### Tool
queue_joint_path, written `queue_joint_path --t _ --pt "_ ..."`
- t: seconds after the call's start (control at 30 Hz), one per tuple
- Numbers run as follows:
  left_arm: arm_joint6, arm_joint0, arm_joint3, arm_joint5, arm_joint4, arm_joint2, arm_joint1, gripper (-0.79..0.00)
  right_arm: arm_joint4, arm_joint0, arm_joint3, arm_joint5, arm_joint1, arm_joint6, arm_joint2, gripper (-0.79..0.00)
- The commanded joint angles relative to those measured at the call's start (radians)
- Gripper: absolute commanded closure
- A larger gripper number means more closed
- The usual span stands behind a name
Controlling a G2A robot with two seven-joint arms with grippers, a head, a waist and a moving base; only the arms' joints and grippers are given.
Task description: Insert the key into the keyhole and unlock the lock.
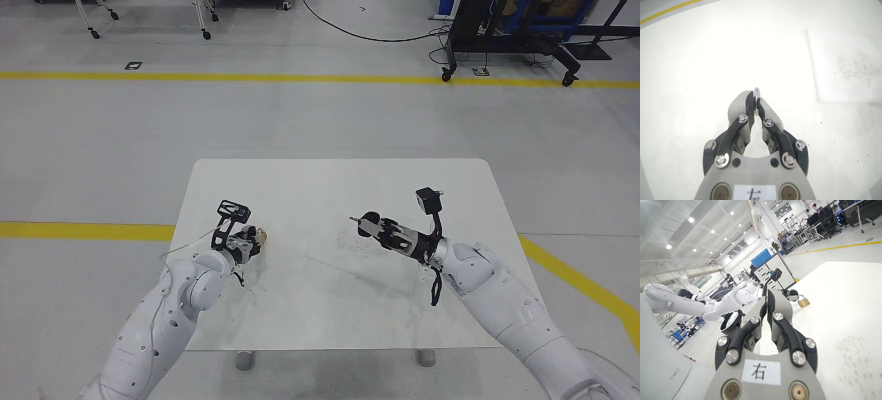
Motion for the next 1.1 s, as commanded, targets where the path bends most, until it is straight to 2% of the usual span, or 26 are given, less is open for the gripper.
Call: queue_joint_path --t 0.0,0.27,0.53,0.63,0.8,1.0,1.03,1.07 --pt "0.0 -0.001 0.003 0.0 0.002 0.0 -0.001 0.0 0.0 0.0 0.0 0.0 0.0 0.0 0.0 0.0" --pt "-0.002 -0.005 0.014 -0.005 0.008 -0.004 -0.007 0.0 0.0 0.0 0.0 0.0 0.0 0.0 0.0 0.0" --pt "0.0 -0.008 0.018 -0.016 0.015 0.002 -0.013 -0.163 0.0 0.0 0.0 0.0 0.0 0.0 0.0 0.0" --pt "-0.001 -0.011 0.022 -0.017 0.017 0.003 -0.015 -0.2 0.0 0.0 0.0 0.0 0.0 0.0 0.0 0.0" --pt "0.0 -0.017 0.03 -0.021 0.02 0.006 -0.019 -0.215 0.0 0.0 0.0 0.0 0.0 0.0 0.0 0.0" --pt "-0.004 -0.033 0.051 -0.025 0.023 0.018 -0.027 -0.194 0.0 0.0 0.0 0.0 0.0 0.0 0.0 0.0" --pt "-0.003 -0.035 0.054 -0.025 0.023 0.019 -0.028 -0.169 0.0 0.0 0.0 0.0 0.0 0.0 0.0 0.0" --pt "-0.004 -0.037 0.057 -0.026 0.025 0.02 -0.029 -0.04 0.0 0.0 0.0 0.0 0.0 0.0 0.0 0.0"
